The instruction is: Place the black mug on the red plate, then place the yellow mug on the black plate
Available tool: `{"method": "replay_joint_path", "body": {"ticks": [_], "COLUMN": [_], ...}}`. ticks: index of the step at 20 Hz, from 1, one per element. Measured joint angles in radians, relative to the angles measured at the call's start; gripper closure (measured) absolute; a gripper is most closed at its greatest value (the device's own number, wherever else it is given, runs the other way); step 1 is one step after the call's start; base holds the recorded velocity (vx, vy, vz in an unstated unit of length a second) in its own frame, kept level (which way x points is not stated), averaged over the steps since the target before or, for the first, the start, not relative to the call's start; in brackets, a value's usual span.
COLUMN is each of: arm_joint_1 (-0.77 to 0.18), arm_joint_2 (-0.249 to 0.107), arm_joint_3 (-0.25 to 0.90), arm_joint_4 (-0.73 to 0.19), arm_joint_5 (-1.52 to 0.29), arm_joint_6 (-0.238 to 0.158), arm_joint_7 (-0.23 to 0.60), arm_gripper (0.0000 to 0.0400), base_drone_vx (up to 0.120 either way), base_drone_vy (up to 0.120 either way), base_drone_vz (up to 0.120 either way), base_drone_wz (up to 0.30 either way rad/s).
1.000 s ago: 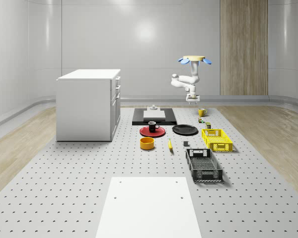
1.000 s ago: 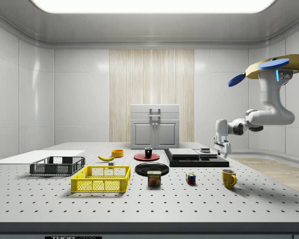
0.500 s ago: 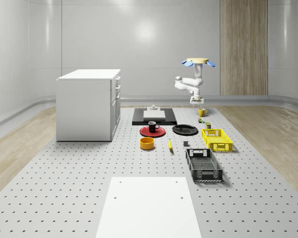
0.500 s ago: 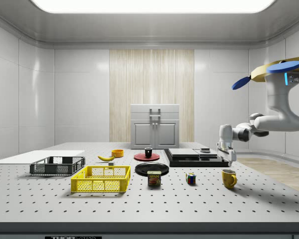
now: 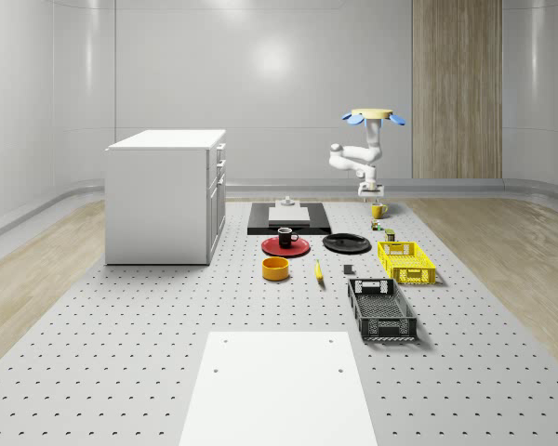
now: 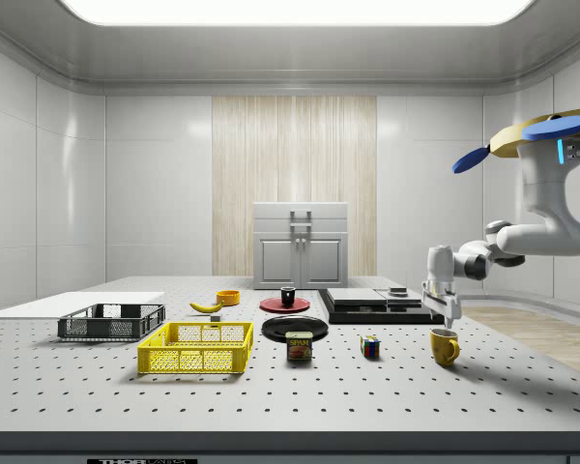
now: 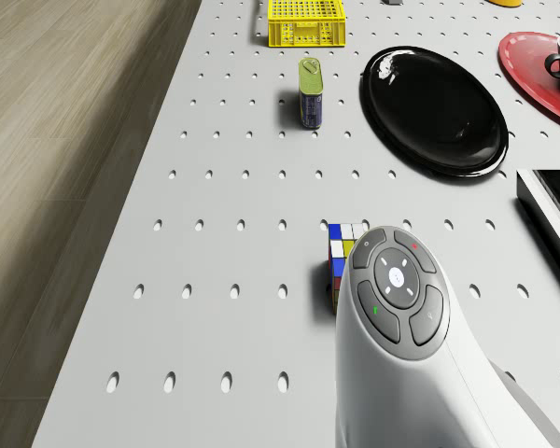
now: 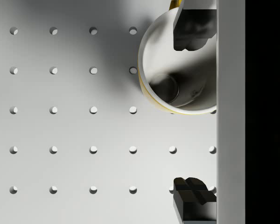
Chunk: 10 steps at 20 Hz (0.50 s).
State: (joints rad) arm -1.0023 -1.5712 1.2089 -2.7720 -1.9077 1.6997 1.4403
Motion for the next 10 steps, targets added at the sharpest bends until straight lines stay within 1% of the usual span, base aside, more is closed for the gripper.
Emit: {"method": "replay_joint_path", "body": {"ticks": [6, 10], "arm_joint_1": [-0.048, -0.068], "arm_joint_2": [0.014, 0.021], "arm_joint_3": [-0.03, -0.047], "arm_joint_4": [0.046, 0.059], "arm_joint_5": [-0.028, -0.044], "arm_joint_6": [0.013, 0.019], "arm_joint_7": [0.01, 0.02], "arm_gripper": [0.0, 0.0], "base_drone_vx": [0.0, 0.0], "base_drone_vy": [0.0, 0.0], "base_drone_vz": [0.0, 0.0], "base_drone_wz": [0.0, 0.0]}}
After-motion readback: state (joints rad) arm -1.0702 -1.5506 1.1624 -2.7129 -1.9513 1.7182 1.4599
